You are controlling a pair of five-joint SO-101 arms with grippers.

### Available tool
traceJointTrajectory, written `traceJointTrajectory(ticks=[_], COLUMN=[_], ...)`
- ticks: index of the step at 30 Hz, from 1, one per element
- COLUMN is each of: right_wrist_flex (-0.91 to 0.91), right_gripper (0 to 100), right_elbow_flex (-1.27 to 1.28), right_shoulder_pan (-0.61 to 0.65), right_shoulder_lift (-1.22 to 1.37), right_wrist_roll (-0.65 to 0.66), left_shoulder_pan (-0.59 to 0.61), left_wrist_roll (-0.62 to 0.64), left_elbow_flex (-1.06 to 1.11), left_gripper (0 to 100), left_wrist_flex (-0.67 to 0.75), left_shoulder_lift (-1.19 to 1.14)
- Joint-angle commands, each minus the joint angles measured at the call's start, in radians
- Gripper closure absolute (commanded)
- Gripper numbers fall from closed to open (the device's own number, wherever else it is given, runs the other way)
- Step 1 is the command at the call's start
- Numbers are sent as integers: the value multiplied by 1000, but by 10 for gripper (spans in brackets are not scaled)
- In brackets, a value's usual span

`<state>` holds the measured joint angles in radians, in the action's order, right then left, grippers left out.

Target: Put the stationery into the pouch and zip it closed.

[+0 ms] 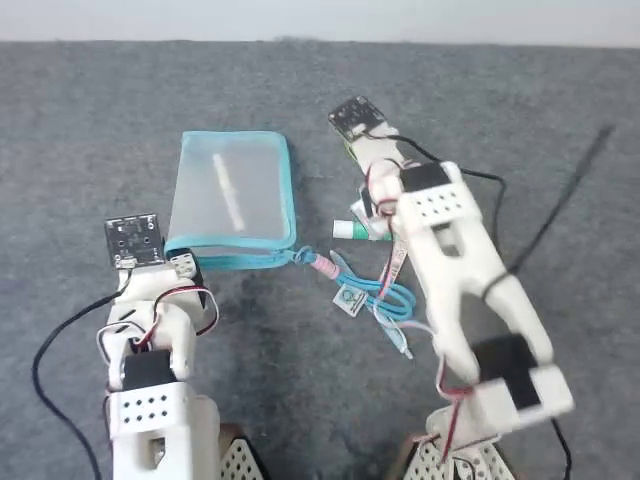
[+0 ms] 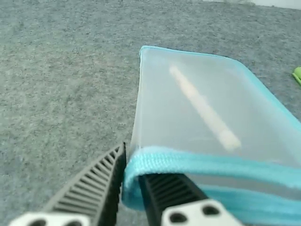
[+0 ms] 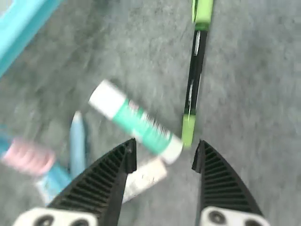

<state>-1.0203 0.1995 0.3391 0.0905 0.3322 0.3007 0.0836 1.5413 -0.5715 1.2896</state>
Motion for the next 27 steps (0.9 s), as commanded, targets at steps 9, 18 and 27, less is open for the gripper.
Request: traceJointTrajectory(ticks=[9, 18, 27], right_wrist_flex=[41, 38, -122], right_gripper=[798, 920, 991], right_elbow_flex=[-379, -436, -434], right_shoulder_pan=[-91, -130, -133], right_shoulder_lift=[372, 501, 458], right_wrist_roll=[15, 21, 12], left_shoulder_pan=[11, 11, 11], left_wrist_roll=[-8, -8, -6], left_elbow_flex=[-77, -74, -73], left_gripper=[988, 988, 988], left_wrist_flex=[34, 34, 34], left_shoulder_lift=[-2, -2, -2])
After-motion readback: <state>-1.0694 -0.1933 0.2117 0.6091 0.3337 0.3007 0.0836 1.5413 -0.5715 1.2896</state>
